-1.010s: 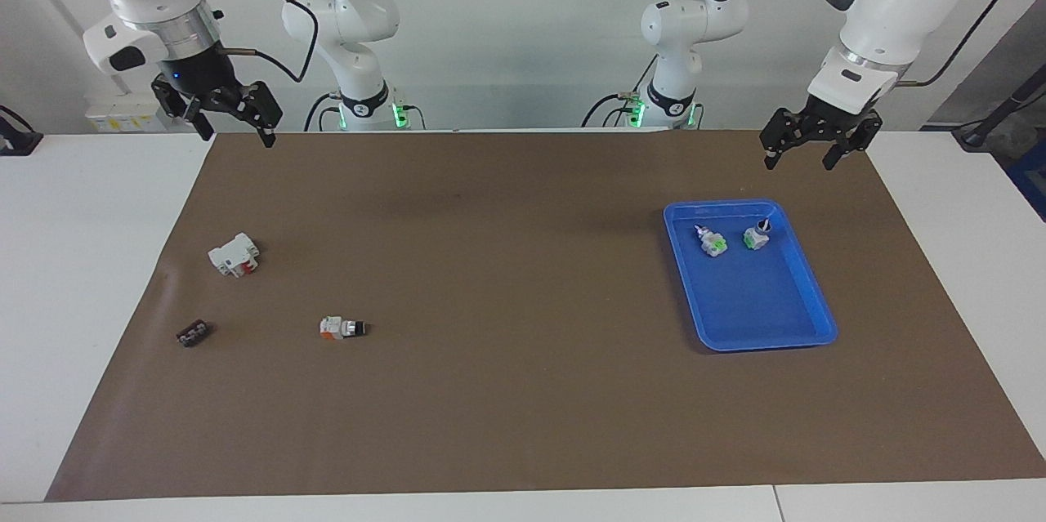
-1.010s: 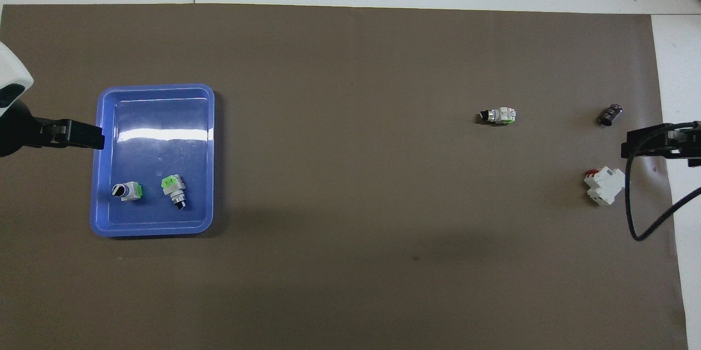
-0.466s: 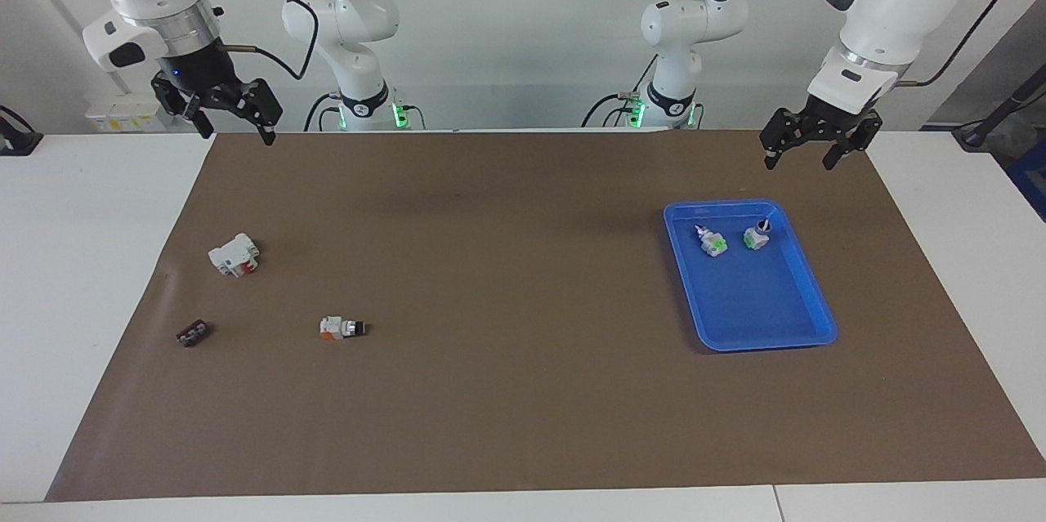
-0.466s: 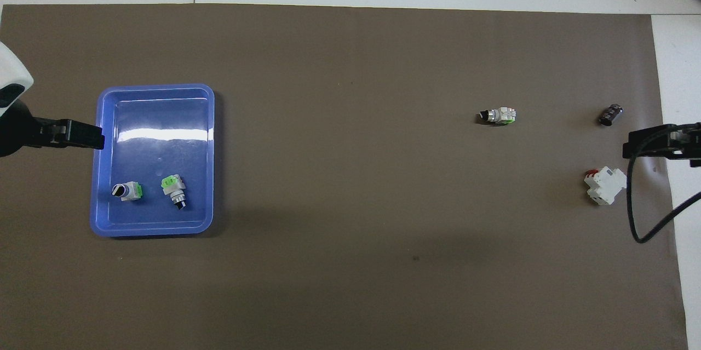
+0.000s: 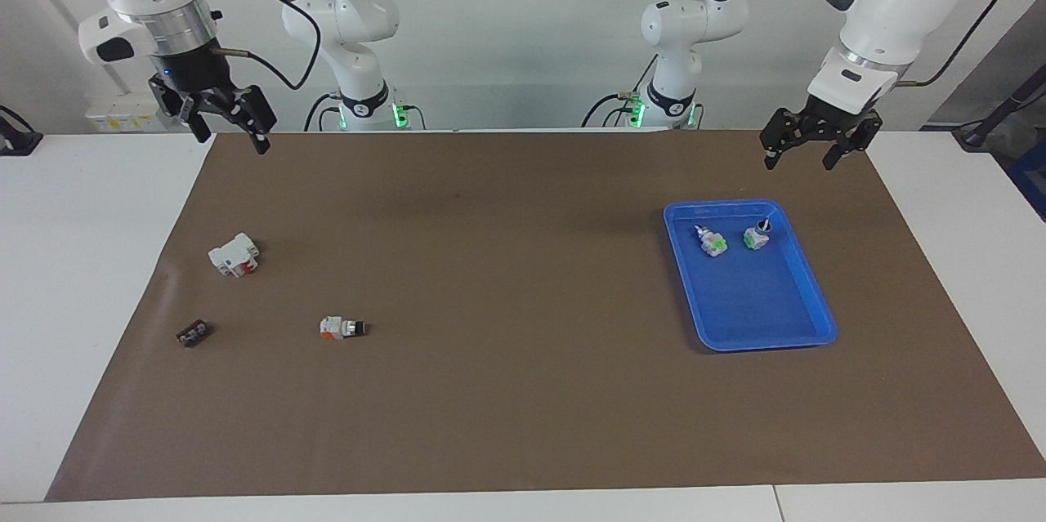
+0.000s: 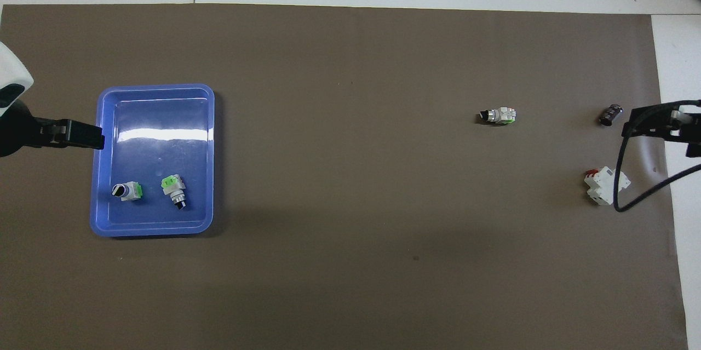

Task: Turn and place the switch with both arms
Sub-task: 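Reach the right gripper to the small white-and-green switch and grasp it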

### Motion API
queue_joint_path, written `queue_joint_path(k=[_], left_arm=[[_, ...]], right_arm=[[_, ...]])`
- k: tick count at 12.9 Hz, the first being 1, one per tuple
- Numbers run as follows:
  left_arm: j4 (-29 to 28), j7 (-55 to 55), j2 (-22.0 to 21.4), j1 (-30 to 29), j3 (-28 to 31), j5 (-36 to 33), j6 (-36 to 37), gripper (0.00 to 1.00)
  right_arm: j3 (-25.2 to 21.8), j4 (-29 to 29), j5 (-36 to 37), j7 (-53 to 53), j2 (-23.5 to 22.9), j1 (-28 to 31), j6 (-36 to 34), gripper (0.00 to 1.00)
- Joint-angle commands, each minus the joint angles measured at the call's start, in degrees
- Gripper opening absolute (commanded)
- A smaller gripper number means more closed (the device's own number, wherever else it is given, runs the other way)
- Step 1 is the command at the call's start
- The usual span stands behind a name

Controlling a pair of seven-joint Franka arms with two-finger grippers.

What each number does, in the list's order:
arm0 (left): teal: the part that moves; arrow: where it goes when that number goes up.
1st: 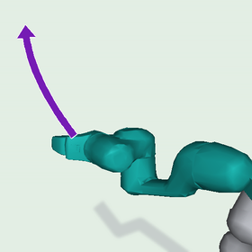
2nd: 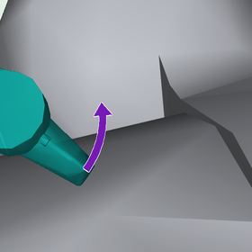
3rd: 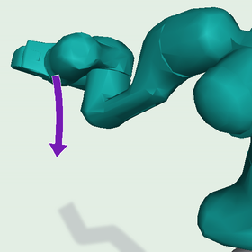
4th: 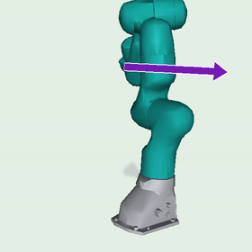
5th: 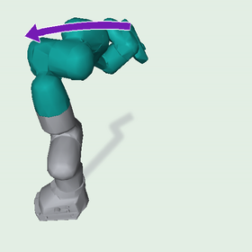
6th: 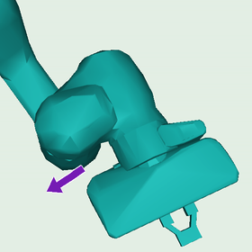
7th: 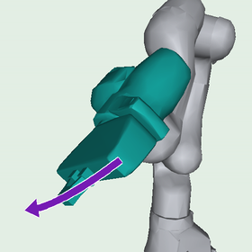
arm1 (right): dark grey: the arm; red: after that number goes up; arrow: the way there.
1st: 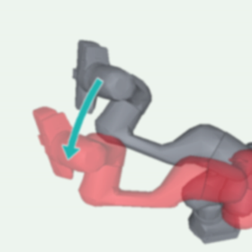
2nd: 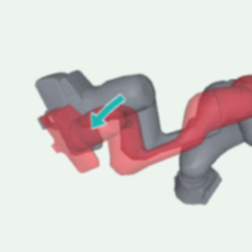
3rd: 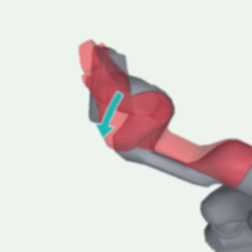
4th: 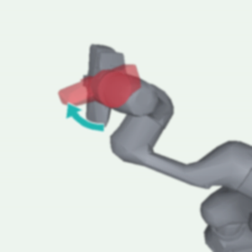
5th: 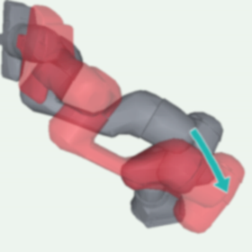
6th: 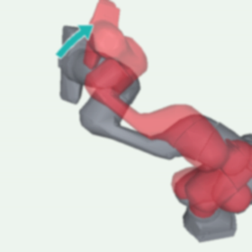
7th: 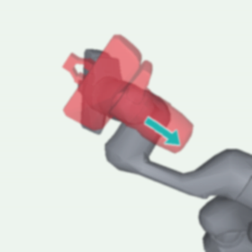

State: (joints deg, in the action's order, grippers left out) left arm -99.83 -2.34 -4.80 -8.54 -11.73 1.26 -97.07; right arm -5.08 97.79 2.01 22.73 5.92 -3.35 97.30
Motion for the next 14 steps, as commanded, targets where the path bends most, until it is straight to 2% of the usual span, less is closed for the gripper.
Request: queue_joint_path(k=[1, 2, 5, 7, 10, 12, 14], left_arm=[[-0.4, 0.6, -0.6, 0.0, 0.0, -0.9, 0.5, 1.0], [-0.4, 0.6, -0.6, 0.0, 0.0, -0.9, 0.5, 1.0], [-0.4, 0.6, -0.6, 0.0, 0.0, -0.9, 0.6, 1.0], [-0.4, 0.6, -0.6, 0.0, 0.0, -0.9, 0.5, 1.0], [-0.4, 0.6, -0.6, 0.0, 0.0, -0.9, 0.5, 1.0], [-0.4, 0.6, -0.6, 0.0, 0.0, -0.9, 0.5, 1.0], [-0.4, 0.6, -0.6, 0.0, 0.0, -0.9, 0.5, 1.0]], right_arm=[[0.2, 5.7, 0.4, 12.4, -1.5, 0.7, 8.5, 1.0], [0.2, 8.8, 0.3, 16.0, -2.3, 1.3, 13.0, 1.0], [0.3, 9.0, -0.8, 29.7, -11.4, 1.9, 20.6, 1.0], [0.3, 9.2, -6.4, 34.9, -17.7, 2.6, 27.0, 1.0], [0.3, 8.6, -14.2, 42.4, -24.0, 2.2, 34.4, 1.0], [0.3, 8.1, -19.1, 46.1, -26.0, 1.6, 35.3, 1.0], [0.4, 8.1, -19.9, 48.5, -29.1, 1.2, 35.6, 1.0]])
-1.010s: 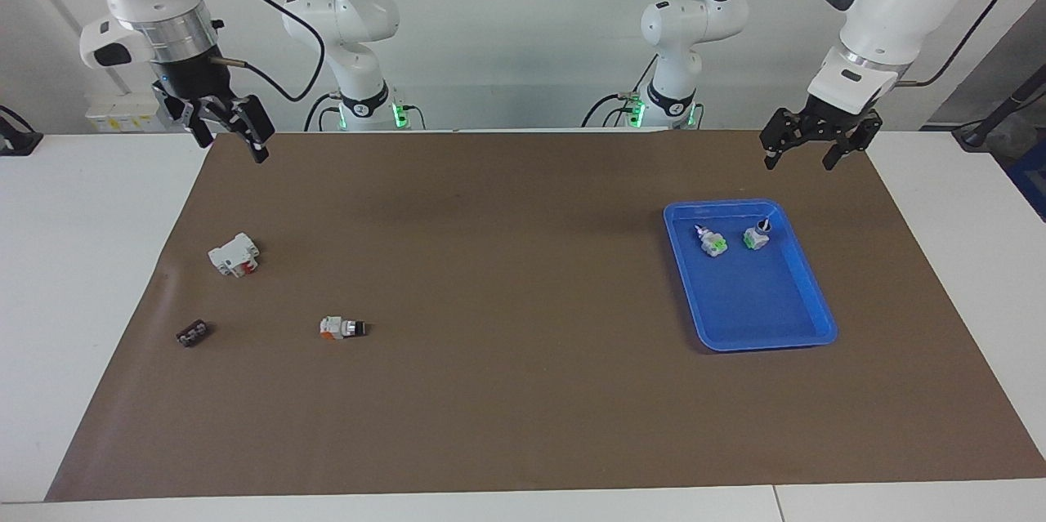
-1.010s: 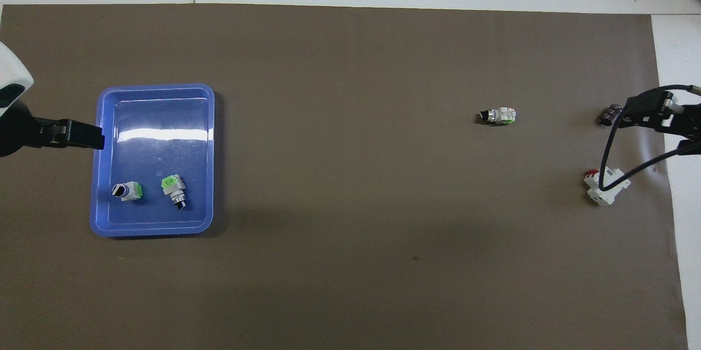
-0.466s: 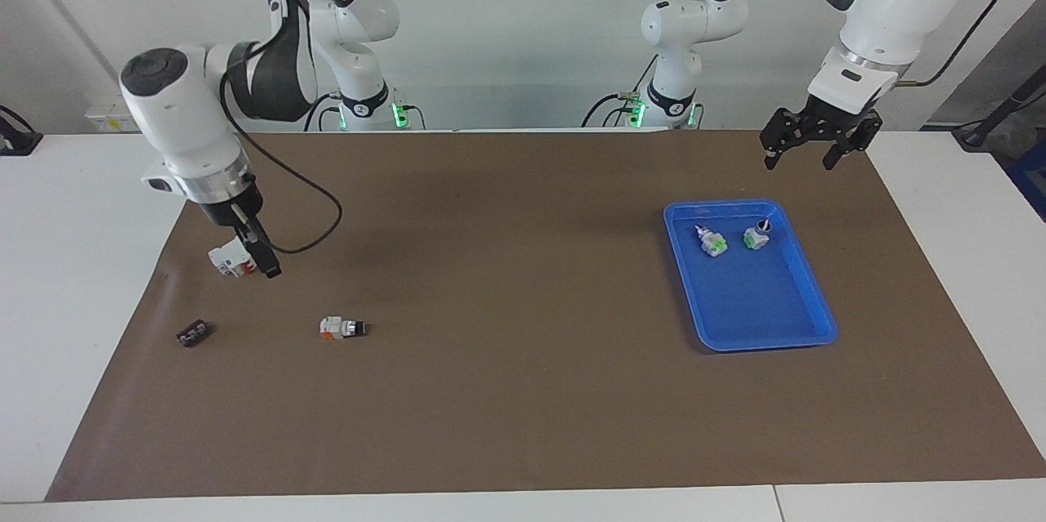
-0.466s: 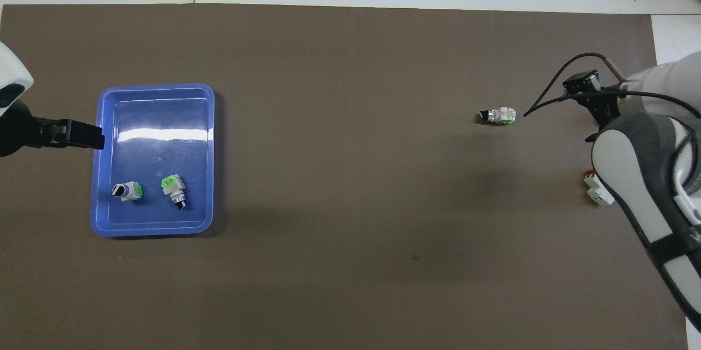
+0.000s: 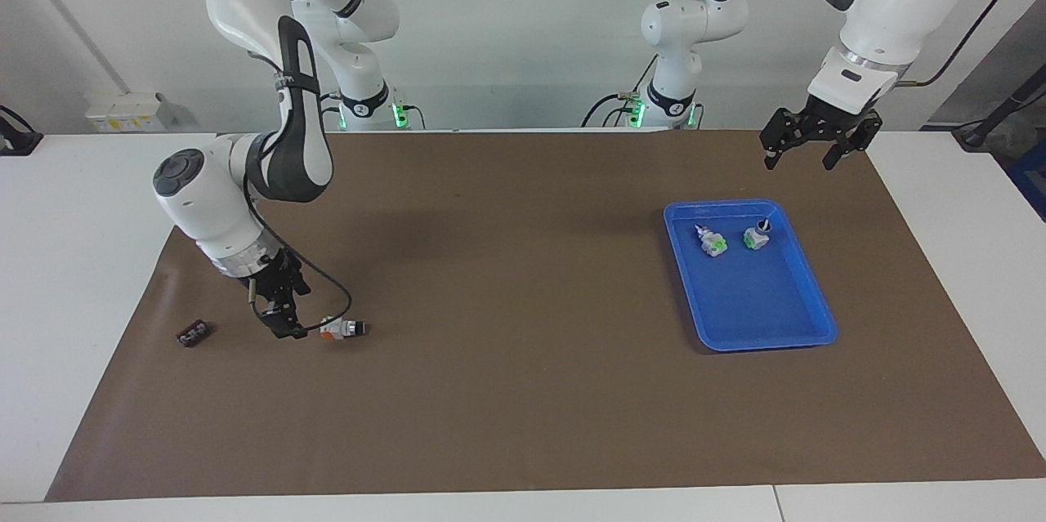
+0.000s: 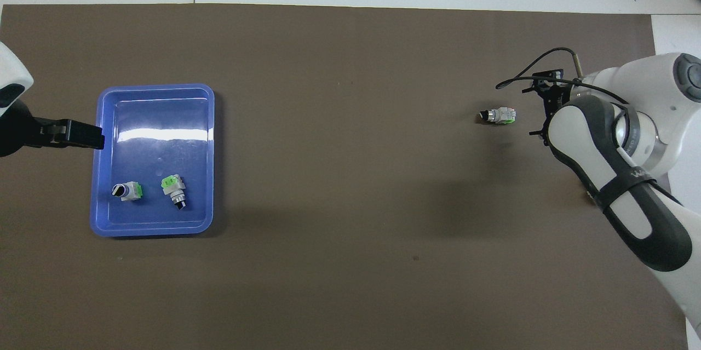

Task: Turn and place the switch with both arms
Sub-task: 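Reach the right gripper to the small white-and-green switch and grasp it, then lift the switch with the right gripper while the left gripper reaches forward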

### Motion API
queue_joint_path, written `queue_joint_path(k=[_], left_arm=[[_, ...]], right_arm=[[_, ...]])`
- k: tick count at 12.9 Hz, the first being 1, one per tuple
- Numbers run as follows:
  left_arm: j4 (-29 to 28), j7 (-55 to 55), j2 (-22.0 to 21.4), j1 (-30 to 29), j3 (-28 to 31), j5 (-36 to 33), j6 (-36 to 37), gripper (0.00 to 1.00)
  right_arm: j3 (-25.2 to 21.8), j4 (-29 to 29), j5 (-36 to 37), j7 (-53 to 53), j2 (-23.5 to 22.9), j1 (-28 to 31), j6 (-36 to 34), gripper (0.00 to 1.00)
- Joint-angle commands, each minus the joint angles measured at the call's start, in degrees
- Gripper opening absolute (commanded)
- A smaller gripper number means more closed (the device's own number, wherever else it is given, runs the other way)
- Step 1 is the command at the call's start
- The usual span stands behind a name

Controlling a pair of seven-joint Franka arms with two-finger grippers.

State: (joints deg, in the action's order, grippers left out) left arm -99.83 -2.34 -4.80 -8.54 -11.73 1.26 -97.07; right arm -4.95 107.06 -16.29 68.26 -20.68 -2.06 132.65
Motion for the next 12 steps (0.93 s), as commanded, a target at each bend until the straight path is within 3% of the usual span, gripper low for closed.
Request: queue_joint_path(k=[1, 4, 8, 11, 12], left_arm=[[-0.4, 0.6, -0.6, 0.0, 0.0, -0.9, 0.5, 1.0], [-0.4, 0.6, -0.6, 0.0, 0.0, -0.9, 0.5, 1.0], [-0.4, 0.6, -0.6, 0.0, 0.0, -0.9, 0.5, 1.0], [-0.4, 0.6, -0.6, 0.0, 0.0, -0.9, 0.5, 1.0], [-0.4, 0.6, -0.6, 0.0, 0.0, -0.9, 0.6, 1.0]], right_arm=[[0.5, -1.2, -1.9, 4.5, -3.8, 0.0, 0.3, 1.0], [0.6, -1.1, -3.3, 5.0, -4.2, -0.9, -2.4, 1.0], [0.6, -1.2, -3.3, 4.5, -4.6, -1.2, -1.0, 1.0], [0.7, -1.1, -3.4, 3.3, -5.6, -1.3, -0.6, 0.91], [0.7, -1.2, -3.4, 3.2, -5.6, -1.2, -0.6, 0.81]])
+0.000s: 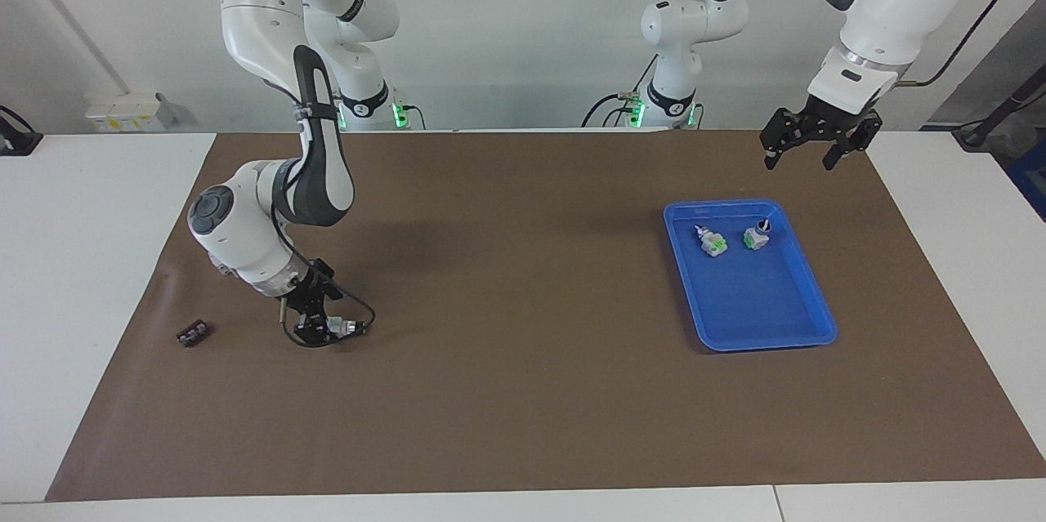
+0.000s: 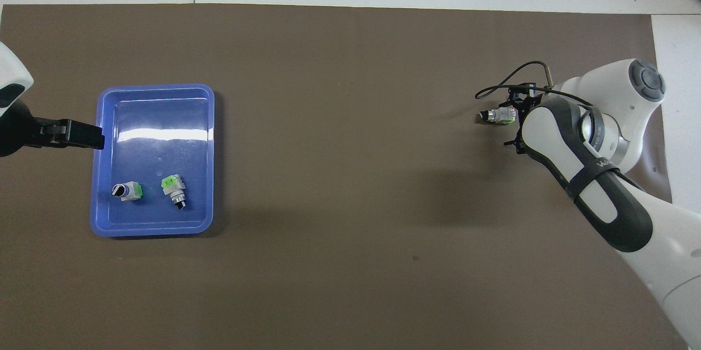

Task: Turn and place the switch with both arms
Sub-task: 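Lift the switch with the right gripper while the left gripper reaches forward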

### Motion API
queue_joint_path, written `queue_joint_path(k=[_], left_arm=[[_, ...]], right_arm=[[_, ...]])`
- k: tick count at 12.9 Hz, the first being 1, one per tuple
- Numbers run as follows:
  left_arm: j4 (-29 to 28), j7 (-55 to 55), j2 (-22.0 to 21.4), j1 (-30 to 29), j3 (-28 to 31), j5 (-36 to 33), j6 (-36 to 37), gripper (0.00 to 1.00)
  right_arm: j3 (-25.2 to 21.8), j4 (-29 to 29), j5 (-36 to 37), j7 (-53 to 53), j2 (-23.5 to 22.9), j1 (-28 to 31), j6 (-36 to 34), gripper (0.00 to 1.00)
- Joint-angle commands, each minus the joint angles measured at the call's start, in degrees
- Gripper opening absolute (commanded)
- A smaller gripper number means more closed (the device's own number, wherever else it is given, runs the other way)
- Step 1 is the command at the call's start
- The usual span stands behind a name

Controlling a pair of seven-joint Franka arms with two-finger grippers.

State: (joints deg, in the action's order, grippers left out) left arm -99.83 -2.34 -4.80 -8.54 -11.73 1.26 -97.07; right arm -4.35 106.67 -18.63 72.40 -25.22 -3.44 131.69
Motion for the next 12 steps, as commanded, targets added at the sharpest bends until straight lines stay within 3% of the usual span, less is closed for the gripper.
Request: queue_joint_path(k=[1, 2, 4, 6, 9, 12], left_arm=[[-0.4, 0.6, -0.6, 0.0, 0.0, -0.9, 0.5, 1.0], [-0.4, 0.6, -0.6, 0.0, 0.0, -0.9, 0.5, 1.0], [-0.4, 0.6, -0.6, 0.0, 0.0, -0.9, 0.5, 1.0], [-0.4, 0.6, -0.6, 0.0, 0.0, -0.9, 0.5, 1.0], [-0.4, 0.6, -0.6, 0.0, 0.0, -0.9, 0.5, 1.0], [-0.4, 0.8, -0.6, 0.7, 0.0, -0.9, 2.3, 1.0]], right_arm=[[0.1, -0.9, -1.0, -1.0, -1.1, 0.1, 0.4, 0.41], [0.1, -1.5, -0.5, -1.1, -1.1, 0.1, -0.4, 0.0], [0.1, -6.6, 1.3, -2.0, -1.8, 0.1, -6.8, 0.0], [0.2, -8.6, -0.4, -0.8, 0.3, -0.1, -10.8, 0.0], [3.4, -8.4, -10.5, 1.2, 8.1, -0.3, -16.7, 0.0], [6.9, -9.4, -19.0, 6.1, 12.6, -0.3, -19.3, 0.0]])
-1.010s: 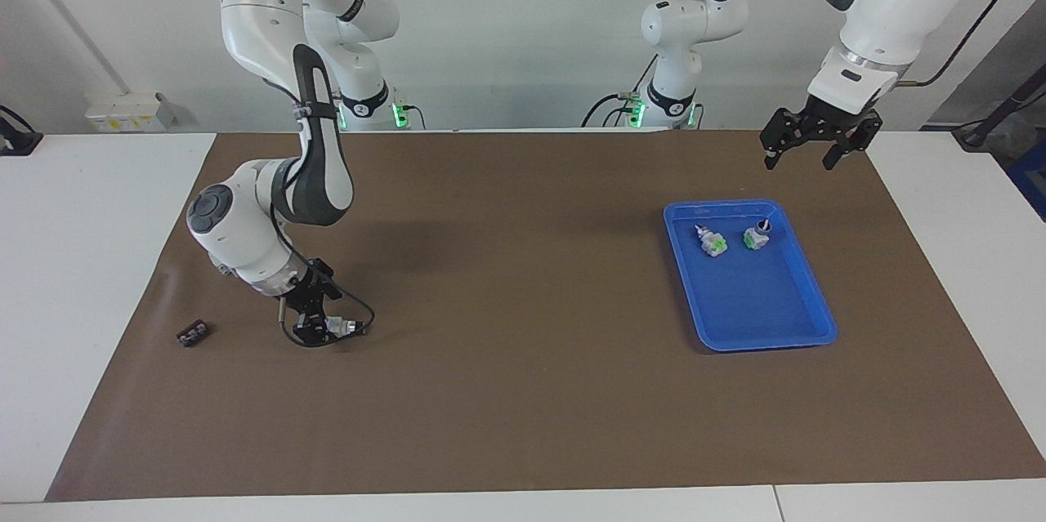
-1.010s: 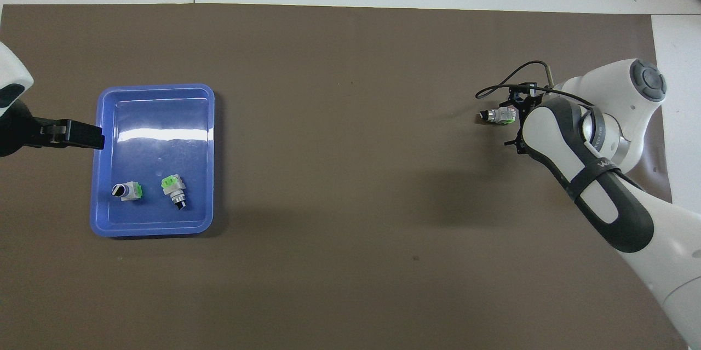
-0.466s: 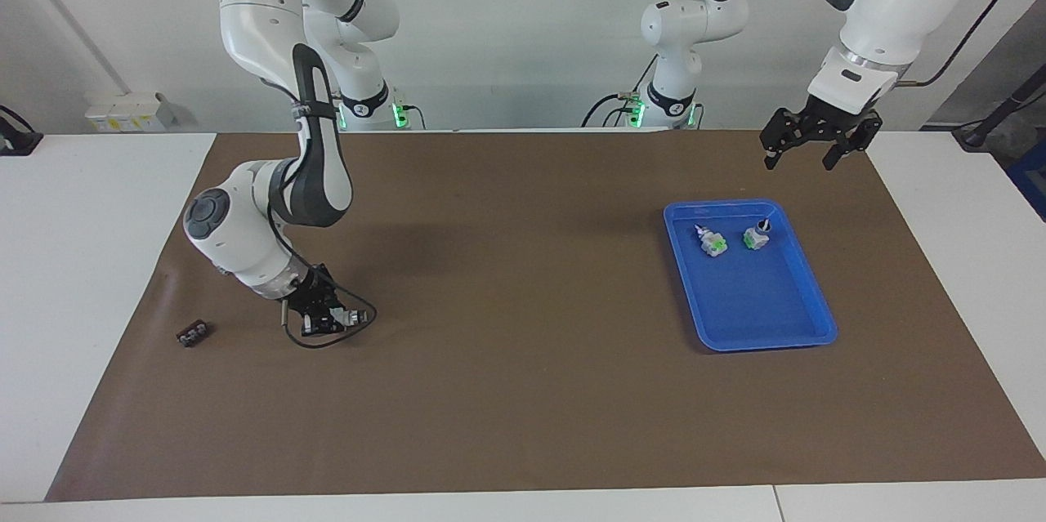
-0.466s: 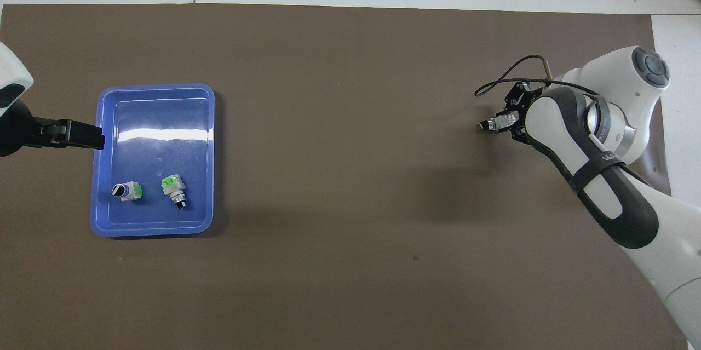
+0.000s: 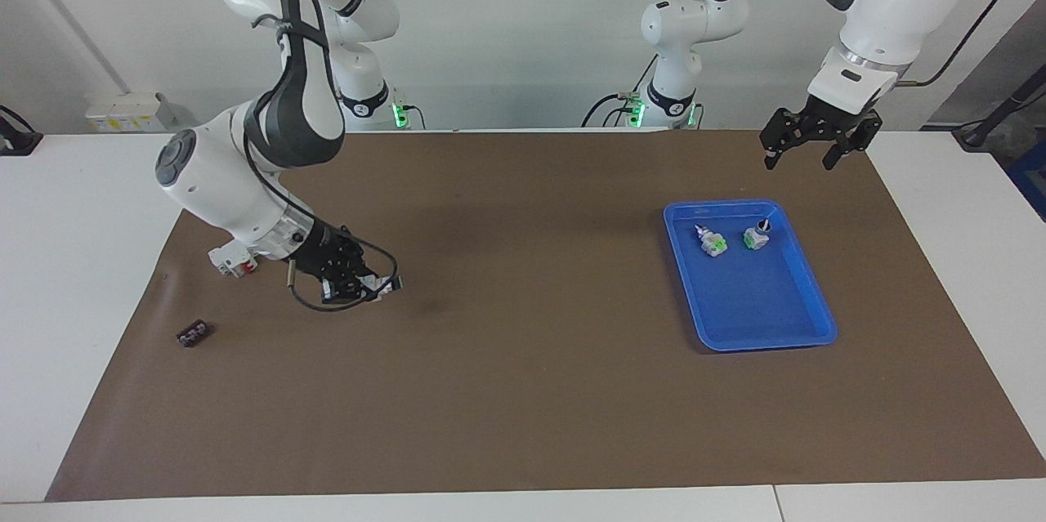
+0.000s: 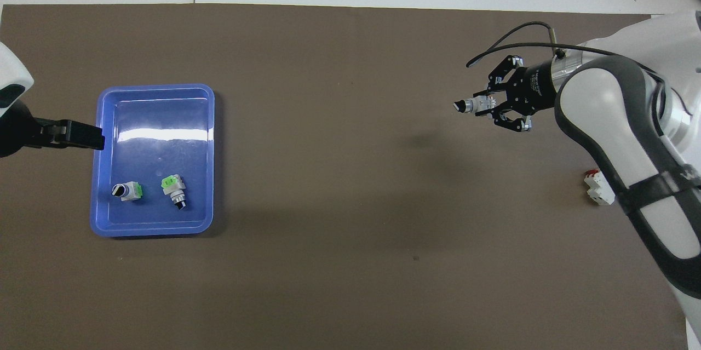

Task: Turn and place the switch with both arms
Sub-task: 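Lift the switch with the right gripper while the left gripper reaches forward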

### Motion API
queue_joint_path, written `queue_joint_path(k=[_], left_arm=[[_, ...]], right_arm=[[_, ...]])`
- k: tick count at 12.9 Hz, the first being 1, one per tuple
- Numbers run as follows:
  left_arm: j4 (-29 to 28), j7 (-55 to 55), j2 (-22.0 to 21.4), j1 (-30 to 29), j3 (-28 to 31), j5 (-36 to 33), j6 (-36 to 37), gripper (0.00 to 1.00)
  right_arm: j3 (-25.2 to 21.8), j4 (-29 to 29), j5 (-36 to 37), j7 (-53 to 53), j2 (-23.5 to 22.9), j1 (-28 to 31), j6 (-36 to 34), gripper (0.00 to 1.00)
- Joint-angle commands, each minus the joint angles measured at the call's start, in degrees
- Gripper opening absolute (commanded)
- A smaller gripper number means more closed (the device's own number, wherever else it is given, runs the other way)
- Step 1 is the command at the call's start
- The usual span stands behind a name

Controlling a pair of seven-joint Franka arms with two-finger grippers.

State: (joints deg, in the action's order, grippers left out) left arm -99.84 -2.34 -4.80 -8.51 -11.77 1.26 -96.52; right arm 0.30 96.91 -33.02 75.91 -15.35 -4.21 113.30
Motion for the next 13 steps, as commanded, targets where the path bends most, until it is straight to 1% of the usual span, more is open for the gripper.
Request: queue_joint_path(k=[1, 2, 3, 4, 5, 7, 9, 10, 11, 12, 13], left_arm=[[-0.4, 0.7, -0.9, 0.9, 0.1, -0.9, 2.6, 1.0], [-0.4, 0.4, -0.9, 0.9, 0.0, -0.9, 2.6, 1.0], [-0.3, 0.7, -0.9, 1.1, -0.2, -0.9, 2.5, 1.0], [-0.4, 0.9, -0.9, 1.4, -0.6, -0.7, 2.7, 1.0], [-1.0, 0.9, -1.3, 2.1, -0.7, 1.5, 4.0, 1.0], [-1.1, 2.7, -1.7, 2.4, -0.7, 11.1, 5.9, 1.0], [-1.1, 13.0, -1.7, 2.4, -1.9, 18.0, 6.0, 0.99], [-1.1, 17.5, -1.7, 2.4, -2.1, 22.1, 5.9, 0.99], [-1.0, 22.2, -1.7, 2.4, -2.1, 26.6, 6.1, 0.97], [-0.7, 28.0, -1.7, 2.4, -2.6, 30.3, 6.2, 0.92], [-0.5, 33.7, -1.6, 2.4, -3.3, 33.0, 5.8, 0.89]], right_arm=[[3.0, 0.3, -9.2, 3.4, 3.6, 0.5, -0.4, 0.0], [3.7, 0.3, -15.7, 3.5, 4.3, 0.5, -0.4, 0.0], [3.9, 0.5, -19.9, 3.5, 5.1, 0.4, -0.4, 0.0], [4.3, 0.4, -23.0, 3.5, 5.4, -1.0, -0.4, 0.0], [4.4, 0.6, -26.1, 3.6, 5.7, -2.4, 0.2, 0.0], [4.6, 1.4, -32.6, 4.2, 6.1, -7.3, 5.7, 0.0], [4.6, 1.4, -37.0, 4.3, 6.0, -12.7, 9.0, 0.0], [4.6, 1.4, -37.9, 4.3, 6.1, -15.2, 10.3, 0.0], [4.6, 1.4, -37.9, 4.4, 6.1, -17.2, 11.5, 0.0], [4.6, 1.4, -37.9, 4.8, 6.2, -18.5, 11.9, 0.0], [4.6, 1.5, -37.9, 4.9, 6.3, -18.8, 11.8, 0.0]])
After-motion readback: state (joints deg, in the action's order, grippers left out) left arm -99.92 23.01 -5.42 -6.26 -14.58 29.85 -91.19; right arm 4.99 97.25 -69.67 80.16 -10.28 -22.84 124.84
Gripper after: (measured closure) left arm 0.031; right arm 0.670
